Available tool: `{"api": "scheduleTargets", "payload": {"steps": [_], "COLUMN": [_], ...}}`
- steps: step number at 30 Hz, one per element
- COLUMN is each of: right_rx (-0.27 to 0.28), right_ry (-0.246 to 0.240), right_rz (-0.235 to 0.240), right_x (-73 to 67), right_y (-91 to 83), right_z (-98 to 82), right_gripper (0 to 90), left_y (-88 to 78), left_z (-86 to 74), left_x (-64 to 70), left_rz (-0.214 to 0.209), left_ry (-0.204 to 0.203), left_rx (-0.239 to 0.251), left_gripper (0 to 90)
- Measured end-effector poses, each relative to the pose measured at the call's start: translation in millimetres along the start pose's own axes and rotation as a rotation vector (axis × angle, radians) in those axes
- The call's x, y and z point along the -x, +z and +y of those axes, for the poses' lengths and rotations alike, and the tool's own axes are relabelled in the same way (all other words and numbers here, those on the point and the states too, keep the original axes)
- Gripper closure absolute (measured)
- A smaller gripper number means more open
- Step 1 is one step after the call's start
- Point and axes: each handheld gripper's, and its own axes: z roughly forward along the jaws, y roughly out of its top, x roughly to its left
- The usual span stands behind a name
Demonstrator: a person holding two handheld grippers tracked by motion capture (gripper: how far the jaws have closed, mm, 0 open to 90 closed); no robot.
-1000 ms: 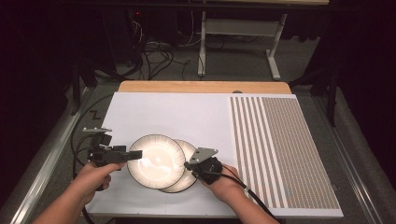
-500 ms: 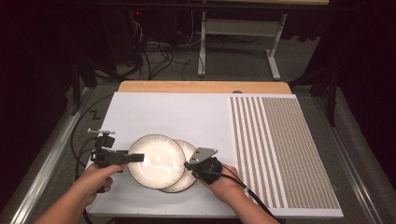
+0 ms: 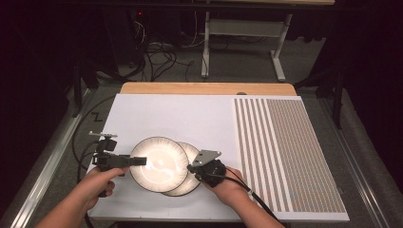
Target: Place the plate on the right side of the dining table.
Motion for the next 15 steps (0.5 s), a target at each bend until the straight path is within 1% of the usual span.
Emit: {"api": "scheduleTargets", "payload": {"steps": [3, 7, 8, 10, 11, 12, 13, 15], "right_rx": [-0.002, -0.001, 0.0, 0.002, 0.002, 0.004, 0.003, 0.007], "right_ry": [-0.003, -0.004, -0.004, -0.004, -0.004, -0.006, -0.005, -0.008], "right_rz": [0.005, 0.008, 0.009, 0.012, 0.012, 0.013, 0.015, 0.015], "right_x": [-1.6, -2.5, -3.4, -4.0, -4.0, -4.9, -4.8, -4.4], "right_y": [1.6, 1.4, 1.2, 1.4, 1.4, 1.4, 1.4, 1.6], "right_z": [0.7, 1.3, 2.3, 2.9, 2.9, 3.0, 3.0, 3.0], "right_gripper": [90.0, 90.0, 90.0, 90.0, 90.0, 90.0, 90.0, 90.0], "left_y": [-0.9, 1.5, 4.0, 6.2, 6.2, 7.8, 7.8, 9.1], "left_z": [-0.3, -0.8, -1.7, -3.2, -3.2, -4.3, -4.3, -4.9], "left_x": [-1.9, -2.5, -3.0, -4.7, -4.7, -6.8, -6.8, -8.2], "left_rz": [0.005, -0.002, -0.007, -0.01, -0.01, -0.012, -0.012, -0.02], "left_ry": [-0.004, -0.011, -0.017, -0.034, -0.034, -0.054, -0.054, -0.071], "left_rx": [-0.004, -0.018, -0.038, -0.051, -0.051, -0.06, -0.06, -0.065], "left_gripper": [0.7, 0.7, 0.7, 0.9, 1.1, 1.4, 1.8, 3.0]}}
